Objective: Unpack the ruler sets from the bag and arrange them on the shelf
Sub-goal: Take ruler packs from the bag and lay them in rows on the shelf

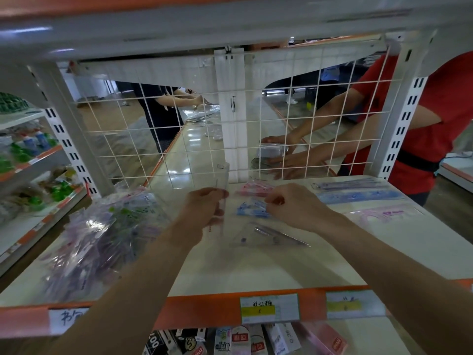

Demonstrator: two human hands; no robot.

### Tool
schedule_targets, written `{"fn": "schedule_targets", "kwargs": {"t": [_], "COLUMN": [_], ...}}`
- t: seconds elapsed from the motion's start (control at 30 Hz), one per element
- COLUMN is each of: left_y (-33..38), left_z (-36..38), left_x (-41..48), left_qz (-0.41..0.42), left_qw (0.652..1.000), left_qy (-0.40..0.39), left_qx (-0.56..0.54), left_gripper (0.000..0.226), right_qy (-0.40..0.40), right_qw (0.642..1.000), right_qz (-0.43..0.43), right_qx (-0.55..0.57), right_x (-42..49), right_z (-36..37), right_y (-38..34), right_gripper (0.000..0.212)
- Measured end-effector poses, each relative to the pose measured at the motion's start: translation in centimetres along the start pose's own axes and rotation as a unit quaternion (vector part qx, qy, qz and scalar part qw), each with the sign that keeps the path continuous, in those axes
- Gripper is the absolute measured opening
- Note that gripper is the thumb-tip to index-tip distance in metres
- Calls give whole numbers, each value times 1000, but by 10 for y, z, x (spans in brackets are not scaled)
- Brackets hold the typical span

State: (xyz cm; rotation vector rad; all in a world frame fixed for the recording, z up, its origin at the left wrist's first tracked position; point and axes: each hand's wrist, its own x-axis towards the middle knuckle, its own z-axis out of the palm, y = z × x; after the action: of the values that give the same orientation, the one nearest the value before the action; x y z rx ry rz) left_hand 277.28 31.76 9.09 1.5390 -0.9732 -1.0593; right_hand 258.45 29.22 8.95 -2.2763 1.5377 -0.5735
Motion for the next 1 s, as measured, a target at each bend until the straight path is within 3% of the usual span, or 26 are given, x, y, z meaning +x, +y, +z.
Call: {"fn": "schedule_targets", "kwargs": {"t": [0.17, 0.4, 0.57, 0.77, 1.0], "left_y": [4, 10, 7, 10, 23], "left_z": [21, 45, 54, 70, 98], "left_x": [-11, -24, -18, -8, 6], "left_qz": [26, 9, 2, 18, 103], "left_qw": [998, 990, 990, 987, 959], "left_qy": [-52, -138, -139, -136, -142], "left_qx": [-5, -35, 3, 86, 222], "left_gripper": [12, 3, 10, 11, 15], "right_qy": [-6, 47, 45, 13, -21], "right_qw": [994, 996, 993, 988, 968], "right_qz": [-59, -55, -23, 2, 39], "right_qx": [94, -46, -103, -153, -246], "right_x": [-5, -14, -20, -23, -10], "right_z": [2, -11, -25, -46, -81], "right_y": [-27, -24, 2, 39, 80], "right_gripper": [26, 14, 24, 33, 31]}}
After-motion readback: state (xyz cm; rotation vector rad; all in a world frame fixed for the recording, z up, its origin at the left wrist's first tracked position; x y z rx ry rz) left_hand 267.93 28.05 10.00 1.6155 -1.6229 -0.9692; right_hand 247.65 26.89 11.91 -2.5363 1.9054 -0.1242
